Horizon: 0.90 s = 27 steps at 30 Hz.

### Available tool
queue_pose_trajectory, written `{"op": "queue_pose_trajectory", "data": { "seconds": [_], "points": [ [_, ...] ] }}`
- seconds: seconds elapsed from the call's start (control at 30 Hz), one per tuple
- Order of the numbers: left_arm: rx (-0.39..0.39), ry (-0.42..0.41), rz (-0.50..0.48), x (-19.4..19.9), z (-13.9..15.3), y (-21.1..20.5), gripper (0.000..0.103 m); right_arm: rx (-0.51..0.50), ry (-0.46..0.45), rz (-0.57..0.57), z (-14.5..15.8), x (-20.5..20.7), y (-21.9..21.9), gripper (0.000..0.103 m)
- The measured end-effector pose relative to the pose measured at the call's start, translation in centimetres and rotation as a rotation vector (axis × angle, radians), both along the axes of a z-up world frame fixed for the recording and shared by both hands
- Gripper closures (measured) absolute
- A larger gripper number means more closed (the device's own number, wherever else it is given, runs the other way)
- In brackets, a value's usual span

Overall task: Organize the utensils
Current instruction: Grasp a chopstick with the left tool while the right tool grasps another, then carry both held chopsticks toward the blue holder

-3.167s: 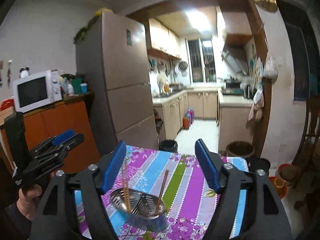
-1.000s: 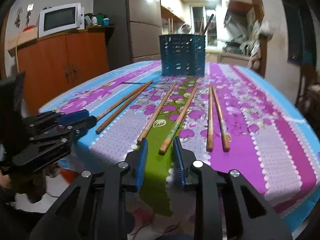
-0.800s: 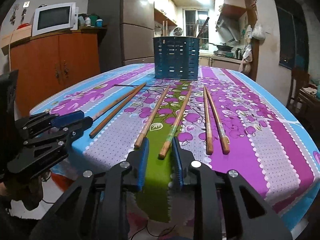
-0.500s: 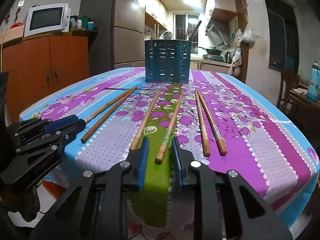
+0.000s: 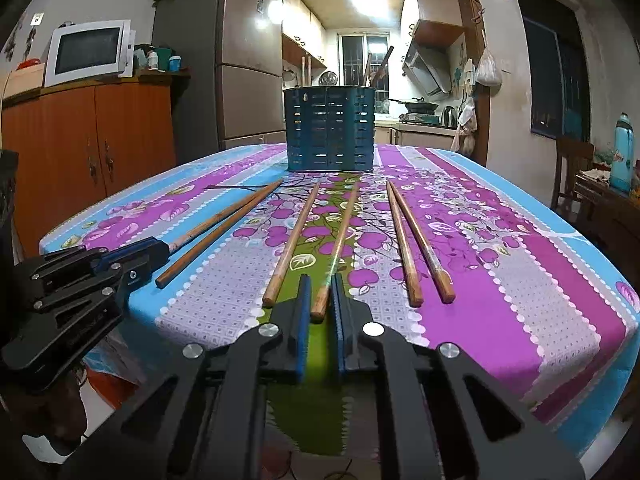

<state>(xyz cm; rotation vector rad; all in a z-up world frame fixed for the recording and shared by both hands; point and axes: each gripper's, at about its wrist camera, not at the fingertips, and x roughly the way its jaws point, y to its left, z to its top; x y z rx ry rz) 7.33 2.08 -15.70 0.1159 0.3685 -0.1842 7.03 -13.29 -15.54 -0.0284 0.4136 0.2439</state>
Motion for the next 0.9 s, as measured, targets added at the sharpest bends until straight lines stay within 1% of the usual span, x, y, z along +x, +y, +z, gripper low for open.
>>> {"op": "queue_pose_trajectory", "data": {
  "seconds": [0.13, 0.33, 0.4, 0.57, 0.7, 0.83, 0.9],
  "points": [
    [-0.004, -0.034, 0.005, -0.4, 1.3, 0.3, 0.095, -0.003, -0.007, 0.009, 0.5, -0.4, 0.1, 0.098],
    [-0.012, -0.093, 0.001, -1.7, 3.9, 0.7, 0.096, -0.014, -0.067, 0.022, 3.3, -1.7, -0.6, 0.098],
    [-0.012, -0.116, -0.002, -2.2, 4.8, 0.7, 0.096, -0.019, -0.107, 0.023, 4.9, -2.4, -1.1, 0.098],
    [-0.004, -0.201, -0.012, -3.1, 8.1, 0.6, 0.096, -0.036, -0.207, 0.044, 8.9, -3.6, -1.8, 0.098],
    [0.005, -0.271, -0.015, -3.2, 10.5, 0.3, 0.096, -0.045, -0.254, 0.076, 11.5, -3.3, -2.2, 0.098],
    [0.016, -0.32, -0.021, -3.2, 12.2, -0.3, 0.096, -0.038, -0.266, 0.113, 13.7, -2.2, -2.7, 0.098],
    [0.025, -0.342, -0.026, -3.1, 13.0, -0.6, 0.096, -0.022, -0.256, 0.137, 14.8, -1.0, -3.1, 0.098]
  ]
}}
